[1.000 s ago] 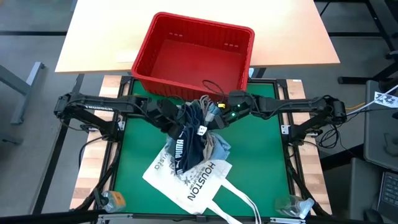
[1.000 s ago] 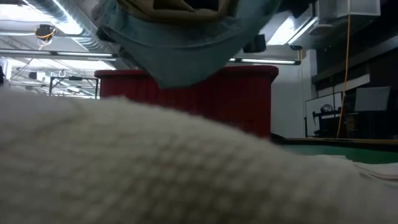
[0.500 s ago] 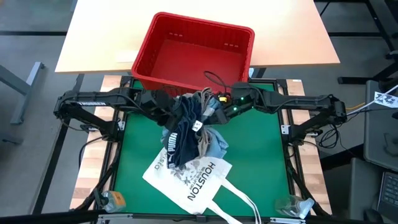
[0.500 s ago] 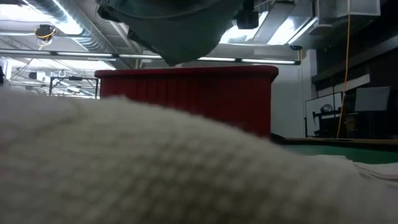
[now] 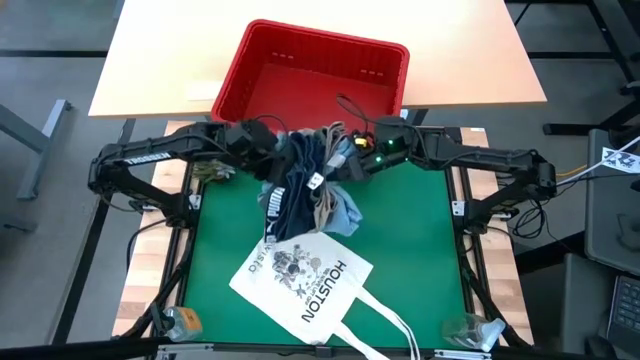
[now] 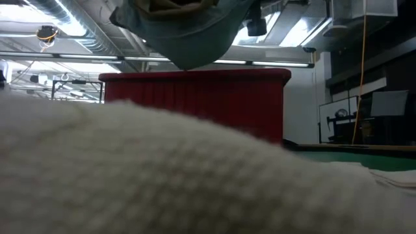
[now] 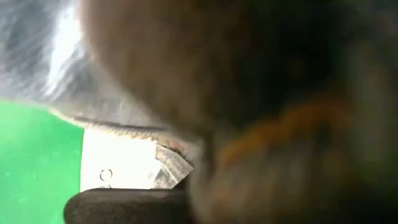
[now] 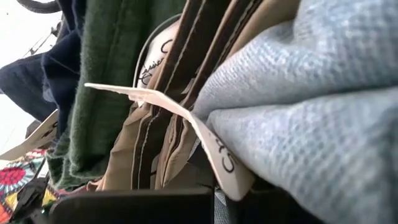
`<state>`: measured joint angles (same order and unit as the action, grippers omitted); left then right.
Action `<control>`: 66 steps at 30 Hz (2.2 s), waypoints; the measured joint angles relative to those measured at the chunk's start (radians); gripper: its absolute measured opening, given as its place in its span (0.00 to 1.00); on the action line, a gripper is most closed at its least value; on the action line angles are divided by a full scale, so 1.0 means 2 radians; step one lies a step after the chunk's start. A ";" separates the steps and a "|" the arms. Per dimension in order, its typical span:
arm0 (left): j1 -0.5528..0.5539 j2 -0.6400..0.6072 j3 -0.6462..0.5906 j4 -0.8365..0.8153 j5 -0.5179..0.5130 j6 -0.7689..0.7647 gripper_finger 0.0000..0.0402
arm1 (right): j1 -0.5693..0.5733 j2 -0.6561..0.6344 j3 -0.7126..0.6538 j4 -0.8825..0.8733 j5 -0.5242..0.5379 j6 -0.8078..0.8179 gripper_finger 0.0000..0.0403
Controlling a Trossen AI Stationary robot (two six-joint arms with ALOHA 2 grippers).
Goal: Fold Laundry from Bin
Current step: Put the stacked clothes into the red organizer bin
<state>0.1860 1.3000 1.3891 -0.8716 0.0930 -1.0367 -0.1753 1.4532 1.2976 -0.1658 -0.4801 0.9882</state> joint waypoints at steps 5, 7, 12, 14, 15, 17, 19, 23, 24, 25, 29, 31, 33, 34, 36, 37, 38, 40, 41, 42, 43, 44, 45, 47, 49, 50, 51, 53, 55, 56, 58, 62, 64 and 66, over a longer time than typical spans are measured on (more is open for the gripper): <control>0.031 0.001 0.000 0.008 0.007 0.000 0.00 | -0.021 0.000 0.000 0.000 0.000 -0.001 0.01; 0.045 0.001 0.000 0.016 0.011 0.000 0.00 | -0.030 0.000 0.000 0.001 0.000 -0.001 0.01; 0.081 0.001 0.000 0.039 0.019 0.010 0.00 | -0.054 0.002 0.000 0.007 0.000 -0.002 0.01; 0.095 0.001 0.000 0.049 0.019 0.012 0.00 | -0.062 0.003 0.000 0.007 0.001 -0.002 0.01; 0.101 0.001 0.000 0.057 0.019 0.012 0.00 | -0.066 0.003 0.000 0.007 0.003 -0.002 0.01; 0.114 0.001 0.000 0.073 0.019 0.013 0.00 | -0.074 0.003 0.000 0.008 0.004 -0.002 0.01; 0.126 0.001 0.001 0.082 0.020 0.013 0.00 | -0.082 0.003 0.000 0.009 0.004 -0.002 0.01; 0.144 0.012 0.001 0.099 0.028 0.013 0.00 | -0.097 0.008 0.000 0.009 0.005 -0.002 0.01; 0.147 0.017 0.001 0.103 0.032 0.013 0.00 | -0.097 0.011 -0.001 0.013 0.006 -0.001 0.01; 0.149 0.022 0.001 0.107 0.036 0.013 0.00 | -0.099 0.014 -0.001 0.016 0.006 0.001 0.01; 0.163 0.040 0.001 0.108 0.049 0.013 0.00 | -0.105 0.032 -0.001 0.029 -0.007 0.007 0.01; 0.173 0.043 0.001 0.109 0.057 0.013 0.00 | -0.114 0.035 -0.001 0.031 -0.013 0.007 0.01; 0.184 0.043 0.001 0.114 0.061 0.013 0.00 | -0.121 0.035 -0.001 0.039 -0.014 0.007 0.01; 0.189 0.043 0.001 0.119 0.062 0.013 0.00 | -0.126 0.035 -0.001 0.047 -0.014 0.008 0.01; 0.200 0.043 0.002 0.126 0.063 0.013 0.00 | -0.135 0.035 -0.001 0.063 -0.015 0.011 0.01; 0.205 0.043 0.002 0.130 0.068 0.013 0.00 | -0.140 0.036 -0.001 0.070 -0.017 0.015 0.01; 0.212 0.044 0.002 0.134 0.075 0.012 0.00 | -0.146 0.036 -0.001 0.075 -0.022 0.017 0.01; 0.221 0.045 0.002 0.150 0.080 0.010 0.00 | -0.155 0.036 -0.001 0.079 -0.025 0.019 0.01; 0.225 0.045 0.002 0.157 0.080 0.010 0.00 | -0.159 0.036 -0.001 0.080 -0.025 0.019 0.01; 0.229 0.045 0.002 0.164 0.080 0.011 0.00 | -0.163 0.036 -0.001 0.081 -0.025 0.019 0.01; 0.234 0.045 0.002 0.168 0.081 0.010 0.00 | -0.166 0.036 -0.001 0.085 -0.025 0.019 0.01; 0.238 0.045 0.002 0.171 0.082 0.010 0.00 | -0.169 0.036 -0.001 0.089 -0.022 0.019 0.01; 0.242 0.045 0.002 0.172 0.082 0.010 0.00 | -0.172 0.036 -0.001 0.094 -0.019 0.018 0.01; 0.250 0.045 0.002 0.175 0.082 0.010 0.00 | -0.178 0.037 -0.001 0.103 -0.015 0.018 0.01; 0.255 0.046 0.002 0.183 0.082 0.010 0.00 | -0.183 0.037 -0.001 0.110 -0.012 0.018 0.01; 0.256 0.048 0.002 0.191 0.081 0.011 0.00 | -0.185 0.039 -0.001 0.115 -0.011 0.018 0.01; 0.257 0.050 0.002 0.202 0.078 0.011 0.00 | -0.186 0.041 -0.001 0.119 -0.009 0.018 0.01; 0.261 0.055 0.002 0.225 0.071 0.007 0.00 | -0.192 0.047 -0.001 0.125 -0.007 0.025 0.01; 0.264 0.062 0.002 0.242 0.072 -0.002 0.00 | -0.194 0.057 -0.001 0.141 -0.006 0.029 0.01; 0.267 0.067 0.001 0.247 0.073 -0.003 0.00 | -0.196 0.061 -0.001 0.148 -0.005 0.030 0.01; 0.272 0.076 0.001 0.255 0.076 -0.005 0.00 | -0.201 0.070 -0.001 0.161 -0.011 0.039 0.01; 0.290 0.092 0.001 0.259 0.084 -0.007 0.00 | -0.219 0.082 -0.001 0.175 -0.015 0.044 0.01; 0.300 0.100 0.001 0.268 0.087 -0.007 0.00 | -0.230 0.085 -0.001 0.178 -0.014 0.044 0.01; 0.312 0.106 0.001 0.279 0.090 -0.007 0.00 | -0.243 0.085 -0.001 0.178 -0.011 0.043 0.01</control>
<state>0.8098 1.5124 1.3907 -0.3142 0.2729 -1.0501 -0.6617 1.6241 1.2961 0.1902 -0.5014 1.0733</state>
